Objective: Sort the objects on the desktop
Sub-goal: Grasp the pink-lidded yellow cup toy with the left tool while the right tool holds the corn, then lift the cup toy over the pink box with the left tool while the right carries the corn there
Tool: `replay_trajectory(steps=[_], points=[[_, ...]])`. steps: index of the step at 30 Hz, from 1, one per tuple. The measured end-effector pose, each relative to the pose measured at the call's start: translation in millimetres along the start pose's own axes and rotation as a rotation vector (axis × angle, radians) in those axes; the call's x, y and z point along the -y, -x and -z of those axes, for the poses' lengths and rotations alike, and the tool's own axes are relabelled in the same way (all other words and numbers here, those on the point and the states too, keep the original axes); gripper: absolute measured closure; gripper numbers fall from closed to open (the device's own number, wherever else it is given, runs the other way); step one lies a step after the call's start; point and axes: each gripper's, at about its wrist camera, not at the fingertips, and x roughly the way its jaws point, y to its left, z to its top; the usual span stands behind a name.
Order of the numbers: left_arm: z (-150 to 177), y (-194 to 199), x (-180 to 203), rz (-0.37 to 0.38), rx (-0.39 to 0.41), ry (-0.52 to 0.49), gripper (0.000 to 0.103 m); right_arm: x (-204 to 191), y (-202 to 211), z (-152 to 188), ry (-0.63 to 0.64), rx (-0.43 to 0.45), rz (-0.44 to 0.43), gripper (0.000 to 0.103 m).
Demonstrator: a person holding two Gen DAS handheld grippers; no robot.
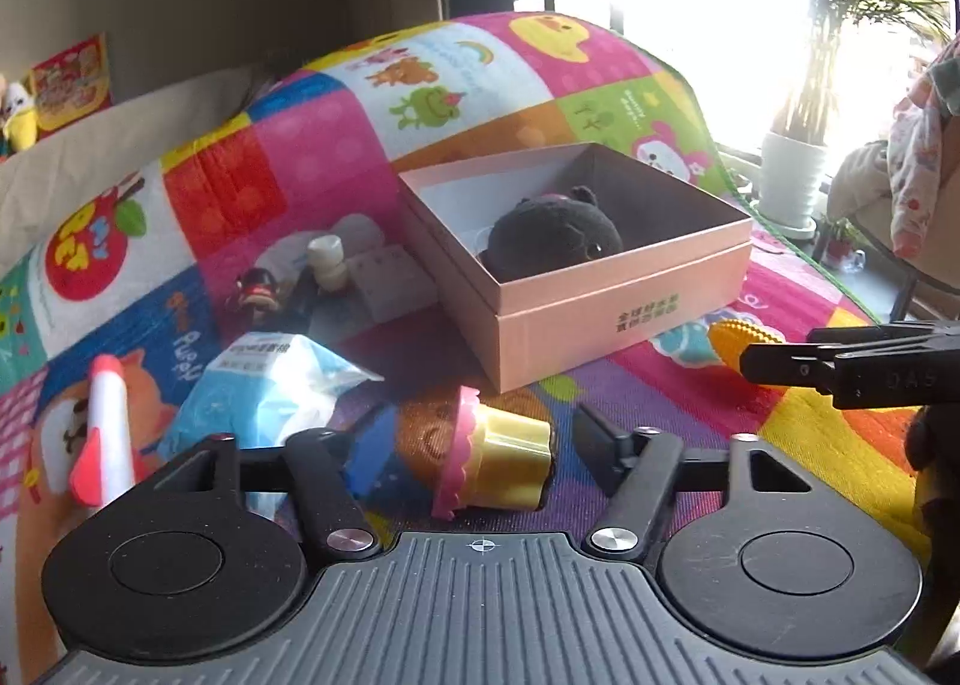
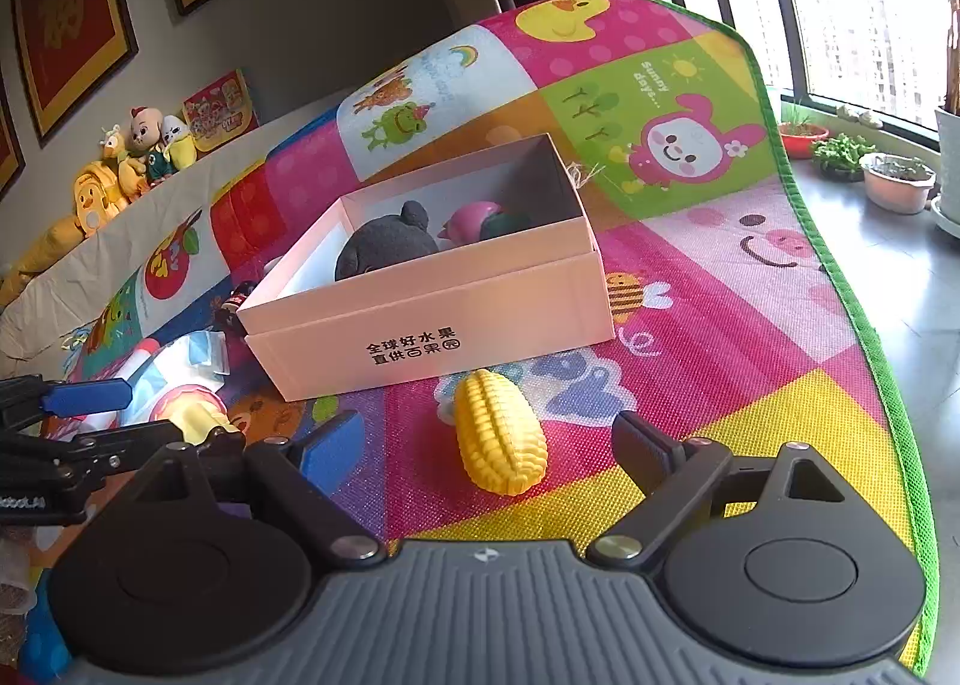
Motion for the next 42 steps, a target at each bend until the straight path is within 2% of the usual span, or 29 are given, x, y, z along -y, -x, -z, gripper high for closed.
replay_trajectory(steps=[1,3,4,10,13,15,16,17,19,21,23,26,29,32,37,39,42], points=[[0,-4,1,0.001,-0.008,0.003,0.065,0,0,0,0.0,0.0,0.0,0.013],[-1,-4,7,-0.024,0.021,-0.028,0.075,0,0,0,-0.001,0.0,-0.001,0.013],[-2,-3,12,-0.04,0.039,-0.066,0.084,0,0,0,0.0,0.0,-0.001,0.013],[3,6,50,0.003,0.089,-0.303,0.087,2,0,0,-0.008,0.004,-0.009,0.013],[8,10,64,0.093,0.084,-0.342,0.079,4,0,0,-0.018,0.006,-0.013,0.013],[12,13,69,0.153,0.084,-0.35,0.077,5,0,0,-0.026,0.005,-0.016,0.013],[14,15,71,0.183,0.088,-0.349,0.07,5,0,-1,-0.029,0.005,-0.017,0.013],[16,17,70,0.21,0.091,-0.342,0.059,6,0,-1,-0.032,0.006,-0.018,0.013],[16,22,68,0.236,0.105,-0.315,0.046,7,0,-1,-0.037,0.005,-0.02,0.013],[16,26,63,0.214,0.129,-0.282,0.033,7,0,-1,-0.039,0.005,-0.019,0.013],[14,27,54,0.153,0.151,-0.223,0.011,7,0,-1,-0.038,0.005,-0.019,0.012],[10,14,41,0.071,0.098,-0.136,0.008,7,0,-1,-0.037,0.006,-0.019,0.012],[12,-5,33,0.072,0.029,-0.061,0.008,7,0,-1,-0.036,0.006,-0.017,0.011],[16,-17,34,0.072,0.009,-0.034,0.009,6,-1,-1,-0.03,0.003,-0.008,0.011],[19,-24,28,0.003,-0.005,-0.021,0.01,-3,-5,-1,0.022,-0.02,0.018,0.013],[22,-20,24,-0.055,0.01,-0.059,0.009,-12,-7,-1,0.082,-0.039,0.024,0.031],[25,-15,9,-0.093,0.009,-0.04,0.009,-25,-12,0,0.161,-0.072,0.042,0.049]])
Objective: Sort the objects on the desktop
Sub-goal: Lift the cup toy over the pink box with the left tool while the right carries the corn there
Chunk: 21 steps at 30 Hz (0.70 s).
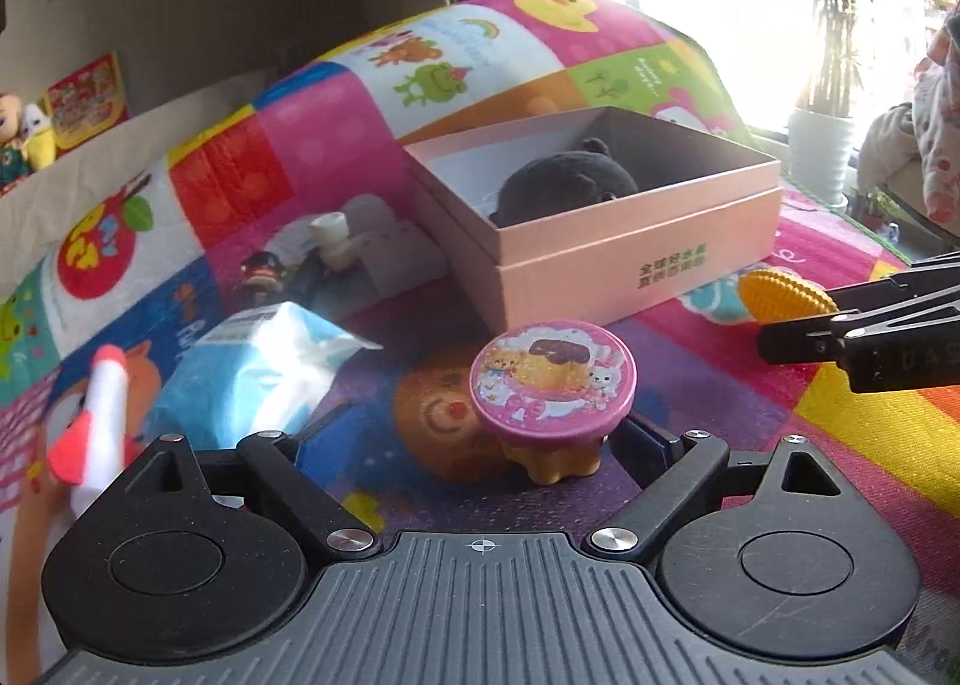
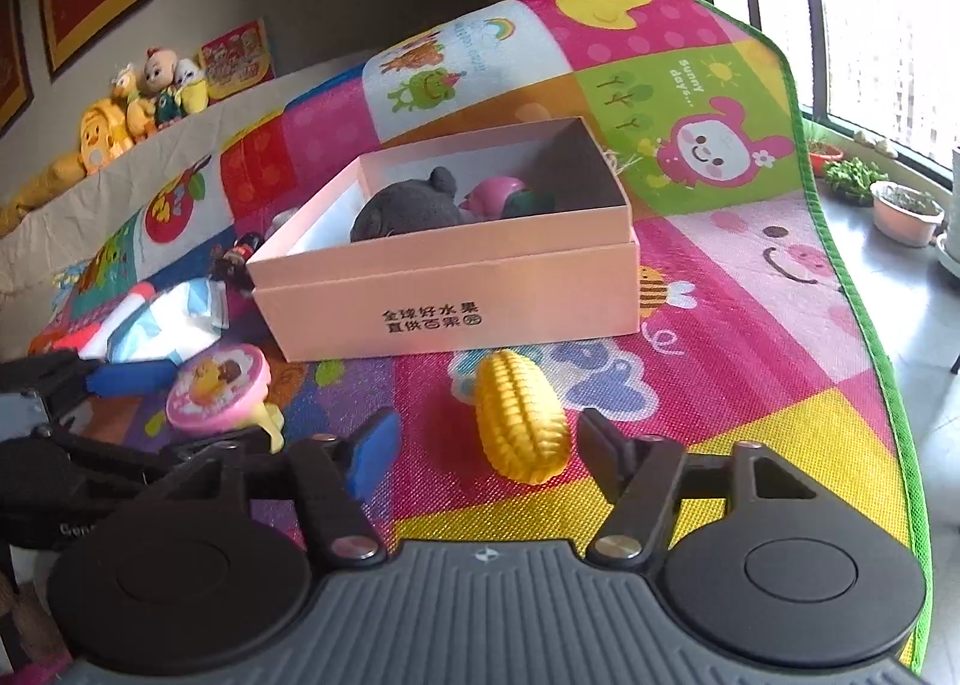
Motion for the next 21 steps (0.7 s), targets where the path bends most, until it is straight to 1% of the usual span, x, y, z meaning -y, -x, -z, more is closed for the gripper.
replay_trajectory(steps=[1,2,3,5,8,11,13,14,16,19,21], points=[[1,1,-5,-0.006,-0.004,0.017,0.008,-2,0,-1,0.013,-0.007,0.003,0.051],[3,2,-10,-0.006,-0.005,0.038,0.008,-2,-1,-2,0.029,-0.013,0.006,0.055],[3,2,-15,0.005,-0.004,0.061,0.008,-3,-1,-2,0.054,-0.023,0.013,0.063],[4,3,-20,0.028,-0.001,0.09,0.007,-3,-2,-5,0.111,-0.047,0.025,0.071],[4,2,-18,0.034,0.0,0.088,0.006,-2,-1,-8,0.198,-0.061,0.055,0.071],[4,2,-16,0.037,0.005,0.077,0.005,-1,-5,-12,0.302,-0.045,0.124,0.071],[4,2,-15,0.039,0.007,0.072,0.003,0,-10,-15,0.325,-0.041,0.169,0.071],[4,2,-15,0.039,0.008,0.07,0.003,0,-11,-17,0.322,-0.043,0.159,0.071],[4,2,-14,0.038,0.008,0.068,0.003,-3,-9,-19,0.311,-0.05,0.084,0.071],[4,2,-14,0.038,0.004,0.07,0.003,-17,-6,-19,0.336,-0.074,-0.036,0.072],[4,2,-15,0.037,0.003,0.074,0.003,-24,-7,-18,0.365,-0.097,-0.087,0.071]])
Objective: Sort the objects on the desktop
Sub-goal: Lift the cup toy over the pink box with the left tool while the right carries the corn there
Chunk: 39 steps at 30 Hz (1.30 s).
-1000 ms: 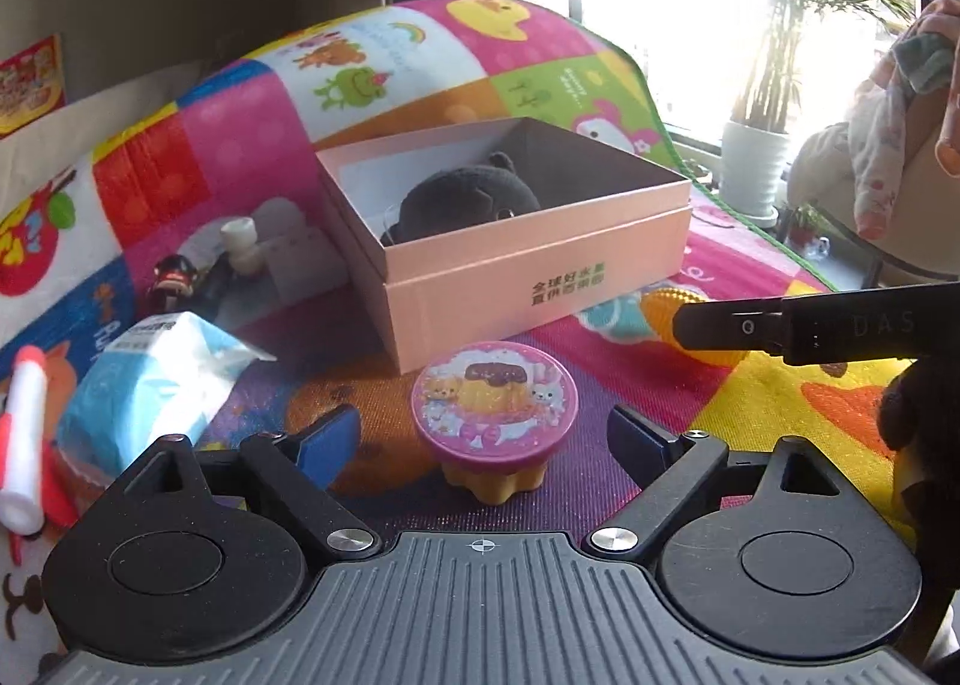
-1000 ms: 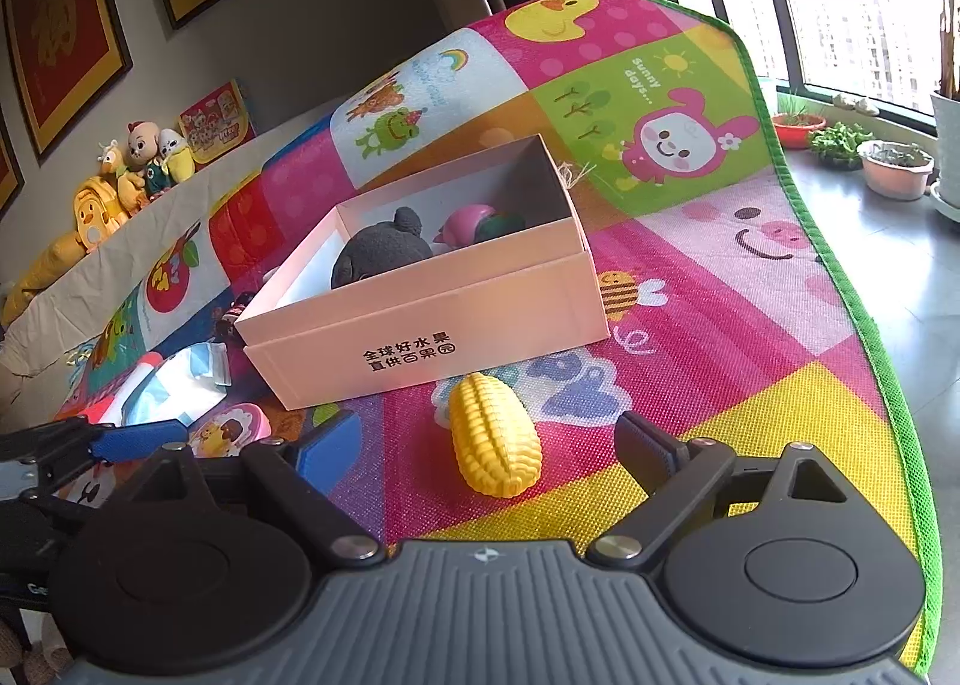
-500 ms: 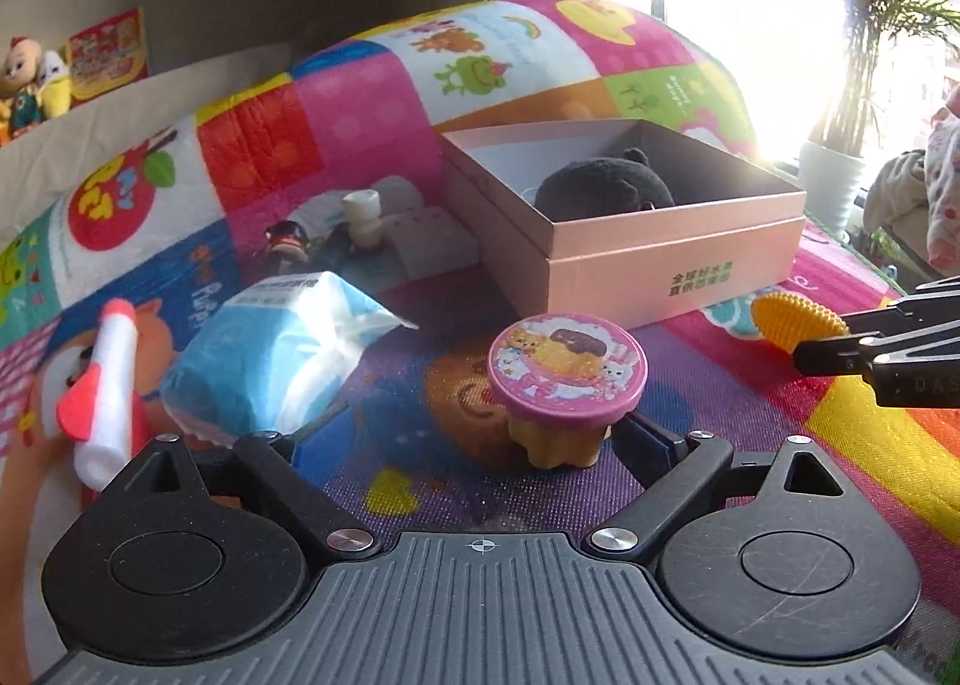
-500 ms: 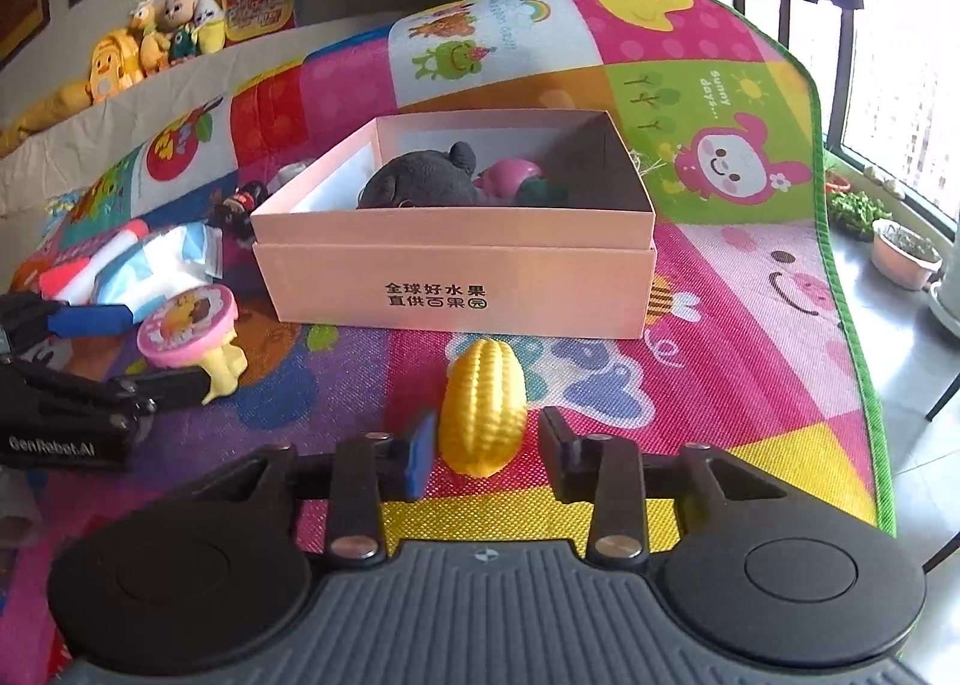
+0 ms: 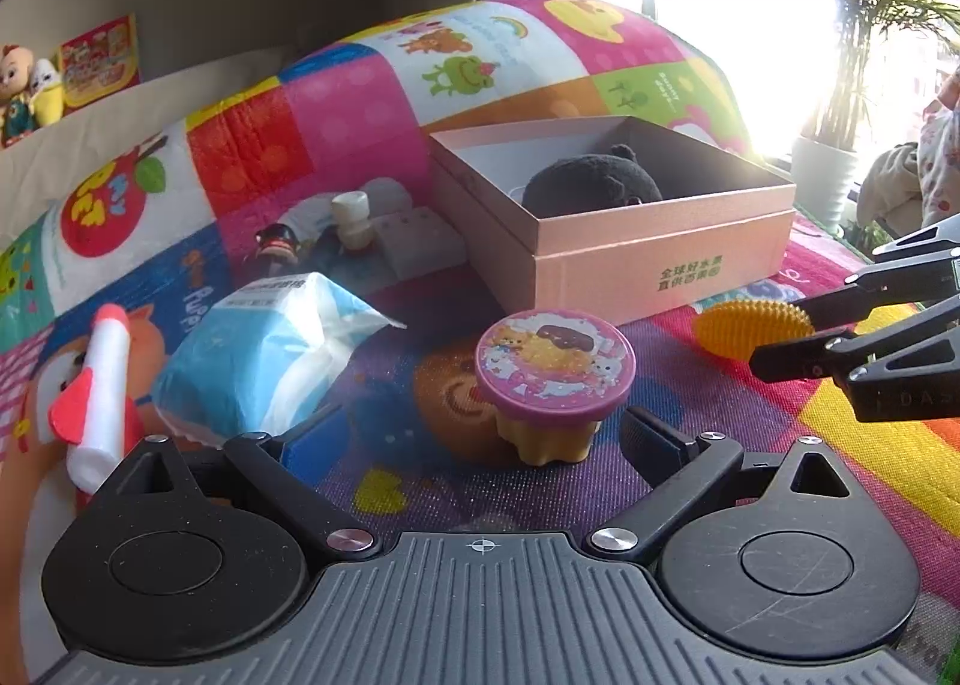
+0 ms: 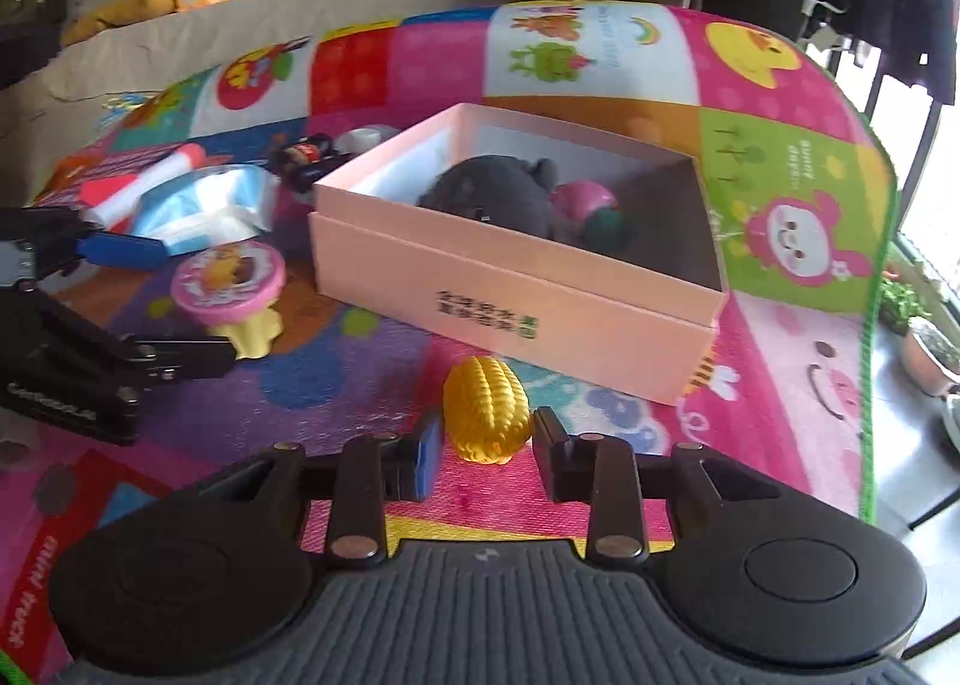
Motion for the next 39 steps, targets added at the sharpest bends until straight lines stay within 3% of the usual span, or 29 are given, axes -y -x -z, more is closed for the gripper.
replay_trajectory(steps=[2,6,8,10,13,18,22,24,31,33,39], points=[[0,0,0,-0.001,0.0,0.003,0.003,-2,-4,-1,0.043,-0.003,0.016,0.071],[0,0,-1,0.002,-0.001,0.003,0.003,6,-12,-2,0.08,0.013,0.194,0.064],[0,0,-1,0.003,-0.002,0.004,0.003,12,-13,-2,0.064,0.012,0.24,0.063],[1,0,-2,0.004,-0.003,0.005,0.003,16,-11,0,0.027,0.007,0.24,0.06],[0,0,-1,0.004,-0.002,0.005,0.003,17,-8,3,-0.041,0.02,0.238,0.046],[0,0,-1,0.003,-0.002,0.005,0.003,25,-13,-2,-0.201,0.031,0.162,0.028],[0,1,-2,0.001,0.002,0.008,0.003,29,-32,-4,-0.246,0.018,0.169,0.028],[0,1,-2,0.0,0.004,0.008,0.003,31,-35,-4,-0.264,0.013,0.164,0.037],[-8,-1,11,0.036,0.039,-0.031,0.003,21,-9,-2,-0.202,0.059,0.132,0.037],[-11,-8,18,0.036,0.03,-0.059,0.006,20,-2,1,-0.195,0.054,0.122,0.037],[-14,-17,27,0.043,0.014,-0.097,0.042,18,24,11,-0.184,0.036,0.077,0.037]])
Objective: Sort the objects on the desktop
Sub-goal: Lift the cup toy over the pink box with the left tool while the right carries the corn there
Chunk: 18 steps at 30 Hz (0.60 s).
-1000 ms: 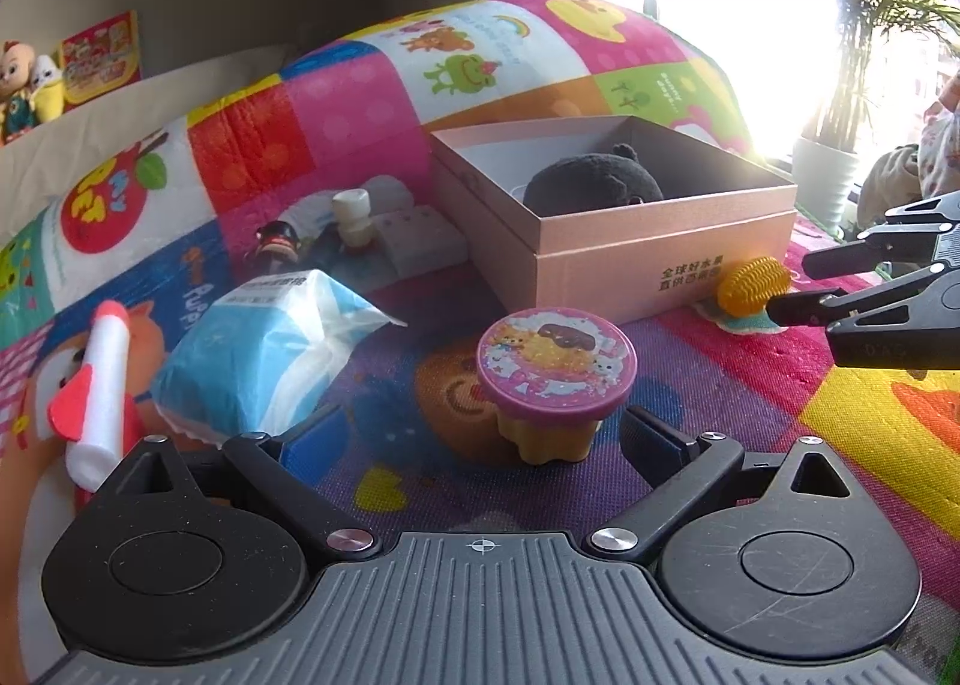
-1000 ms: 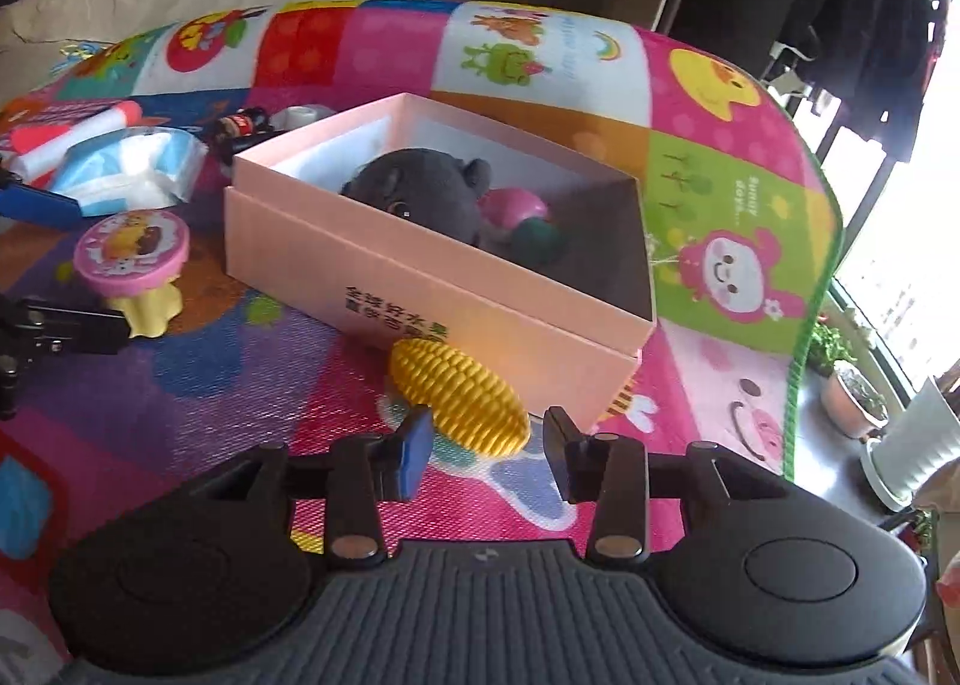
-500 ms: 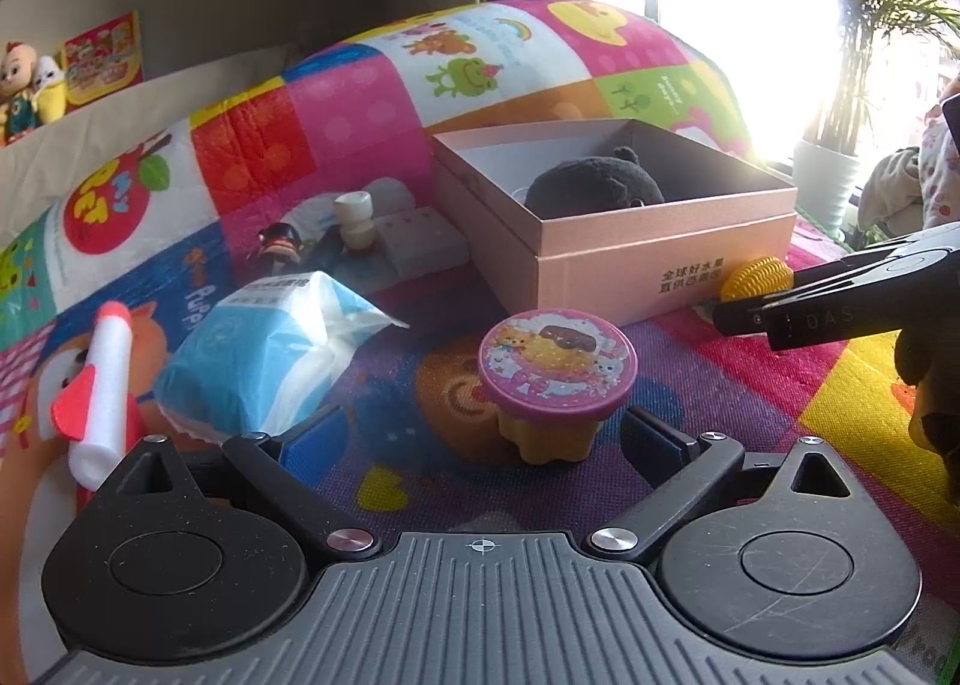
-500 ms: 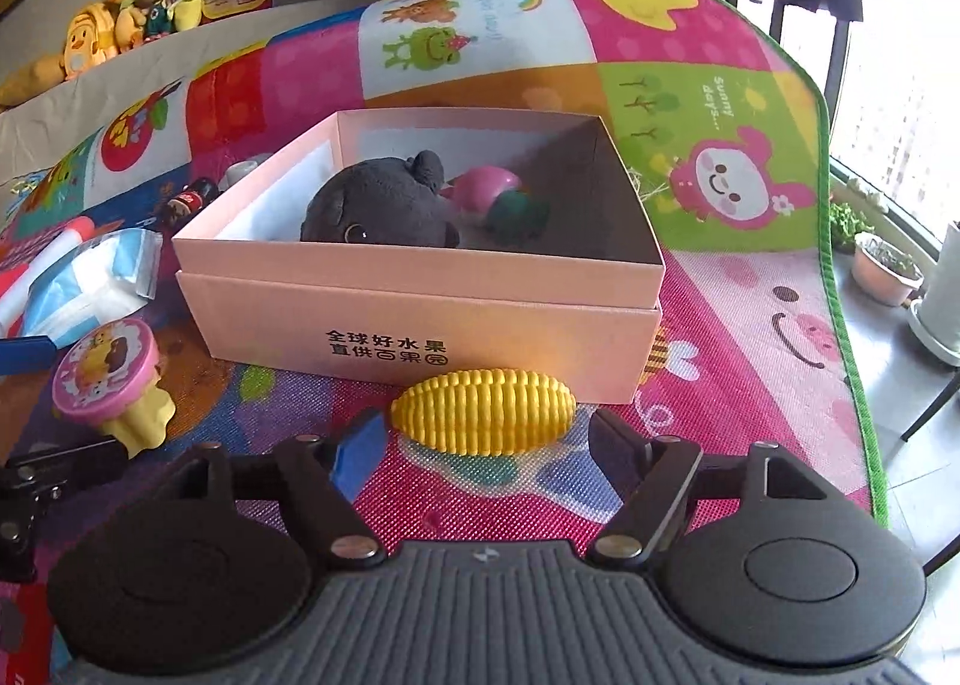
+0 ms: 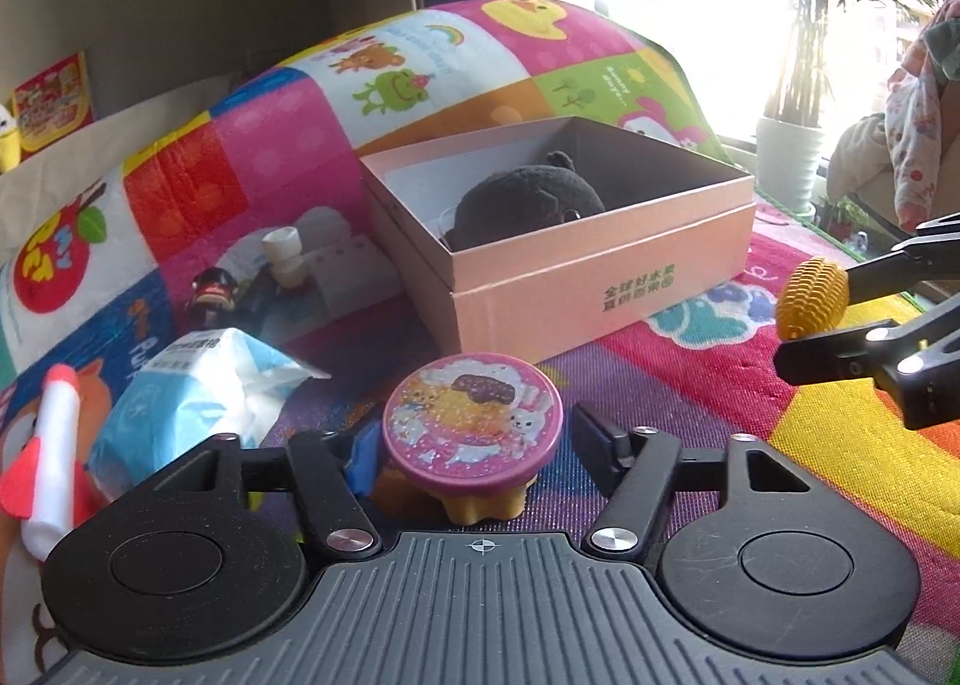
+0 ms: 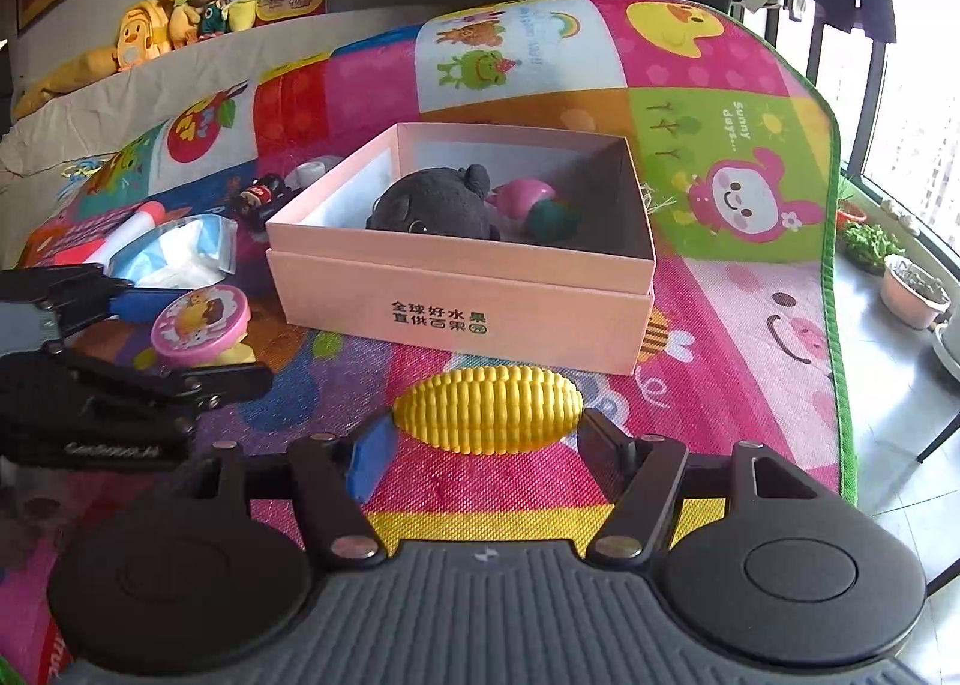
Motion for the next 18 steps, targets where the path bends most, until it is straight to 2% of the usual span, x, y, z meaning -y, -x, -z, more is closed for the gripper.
replay_trajectory(steps=[3,9,15,18], points=[[2,9,5,0.017,0.001,-0.02,0.042,-4,17,5,0.019,0.006,-0.01,0.037],[3,55,22,0.086,0.04,-0.118,0.042,-13,55,11,0.076,0.053,-0.027,0.037],[-34,101,20,0.154,0.137,-0.084,0.042,-14,102,2,0.09,0.146,-0.082,0.037],[-60,110,20,0.185,0.184,-0.064,0.042,-10,122,-10,0.095,0.204,-0.084,0.037]])
